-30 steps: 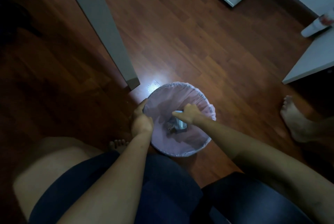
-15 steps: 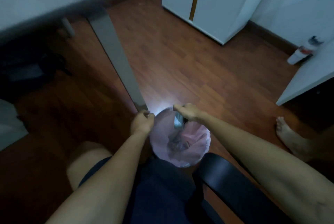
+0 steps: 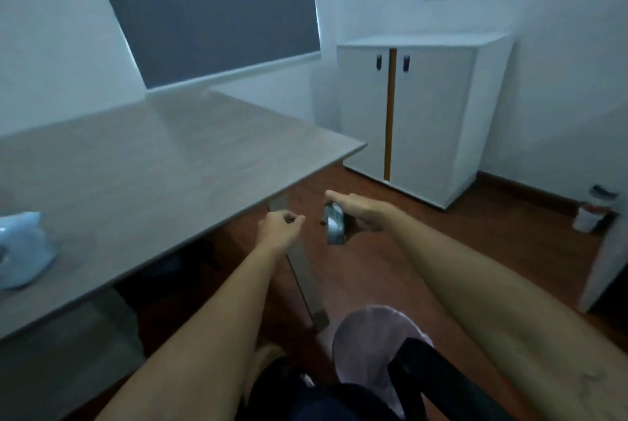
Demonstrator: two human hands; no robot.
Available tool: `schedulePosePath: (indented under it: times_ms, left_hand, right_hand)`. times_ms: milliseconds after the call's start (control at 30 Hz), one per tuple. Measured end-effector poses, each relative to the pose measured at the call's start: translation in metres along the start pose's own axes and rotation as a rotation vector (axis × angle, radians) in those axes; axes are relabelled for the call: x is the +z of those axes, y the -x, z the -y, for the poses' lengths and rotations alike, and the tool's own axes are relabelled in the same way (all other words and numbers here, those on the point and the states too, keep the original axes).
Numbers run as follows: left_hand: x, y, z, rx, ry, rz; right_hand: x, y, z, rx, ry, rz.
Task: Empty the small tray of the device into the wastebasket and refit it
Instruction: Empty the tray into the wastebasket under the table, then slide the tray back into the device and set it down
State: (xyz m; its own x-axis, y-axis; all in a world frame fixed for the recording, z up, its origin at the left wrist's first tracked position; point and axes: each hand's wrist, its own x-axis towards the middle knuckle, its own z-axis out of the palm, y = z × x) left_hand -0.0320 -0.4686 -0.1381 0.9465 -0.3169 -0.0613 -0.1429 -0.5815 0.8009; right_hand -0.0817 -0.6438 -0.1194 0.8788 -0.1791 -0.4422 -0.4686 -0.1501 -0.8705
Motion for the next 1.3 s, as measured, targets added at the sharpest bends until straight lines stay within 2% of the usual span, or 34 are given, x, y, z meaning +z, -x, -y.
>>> schedulePosePath:
  times_ms: [133,267,467,667,800,967,1167,1300]
  left_hand:
    - [-0.066,0.018,-0.043,0.073,0.066,-0.033]
    - [-0.133,0.04,-0.066,0.111,0.105,-0.137]
    - [-0.238,0.063,-0.056,0.093,0.041,-0.362]
    - [-0.32,0.082,-0.013,0.024,-0.096,-0.608]
    - [-0.342,0.087,0.031,-0.098,-0.168,-0.718]
    - [-0.338,0.084,0.09,-0.258,-0.141,-0.762]
    - [-0.323,0.065,0.13,-0.316,-0.052,-0.747]
    - [-0.316,0.052,0.138,-0.322,0.02,-0.805]
  right_hand:
    - [0.007,0.027,0.074,-0.095,-0.022,0.114]
    - [0.033,0.042,0.13,-0.172,0.031,0.154]
    - [0.095,0.05,0.19,-0.3,0.053,0.211]
    - [0.174,0.045,0.222,-0.44,0.017,0.19]
    - [0.222,0.029,0.229,-0.514,-0.03,0.178]
    - [0.268,0.002,0.213,-0.487,-0.042,0.142]
    - [0.295,-0.038,0.198,-0.43,-0.128,0.136]
    - [0.31,-0.054,0.194,-0.395,-0.171,0.165]
